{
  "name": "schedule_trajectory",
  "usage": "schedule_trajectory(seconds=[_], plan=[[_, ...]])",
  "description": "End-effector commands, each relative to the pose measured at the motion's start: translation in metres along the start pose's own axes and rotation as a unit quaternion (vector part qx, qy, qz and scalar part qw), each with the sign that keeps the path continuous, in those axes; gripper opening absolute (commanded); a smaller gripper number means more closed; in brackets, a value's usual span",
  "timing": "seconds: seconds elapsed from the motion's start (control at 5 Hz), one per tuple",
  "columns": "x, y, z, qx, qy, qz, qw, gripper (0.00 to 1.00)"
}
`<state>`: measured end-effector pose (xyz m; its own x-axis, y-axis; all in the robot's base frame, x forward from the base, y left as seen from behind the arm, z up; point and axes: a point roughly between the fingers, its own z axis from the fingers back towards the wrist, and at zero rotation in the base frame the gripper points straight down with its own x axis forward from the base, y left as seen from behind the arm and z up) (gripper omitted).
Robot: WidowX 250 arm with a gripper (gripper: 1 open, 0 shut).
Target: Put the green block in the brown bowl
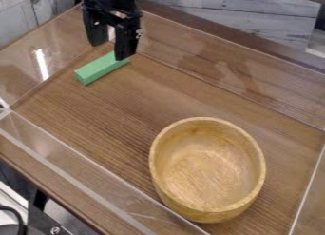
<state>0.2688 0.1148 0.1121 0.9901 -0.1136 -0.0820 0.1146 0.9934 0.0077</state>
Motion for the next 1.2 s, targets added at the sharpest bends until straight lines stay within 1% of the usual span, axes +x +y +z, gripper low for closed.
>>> schedule_trajectory(seconds=[0.0, 0.6, 1.0], plan=[[0.007, 0.015, 0.011, 0.018, -0.028, 0.005, 0.9994, 1.00], [0.014, 0.043, -0.009, 0.021, -0.041, 0.001, 0.9989, 1.00], [0.022, 0.059, -0.027, 0.019, -0.052, -0.009, 0.9984, 1.00]])
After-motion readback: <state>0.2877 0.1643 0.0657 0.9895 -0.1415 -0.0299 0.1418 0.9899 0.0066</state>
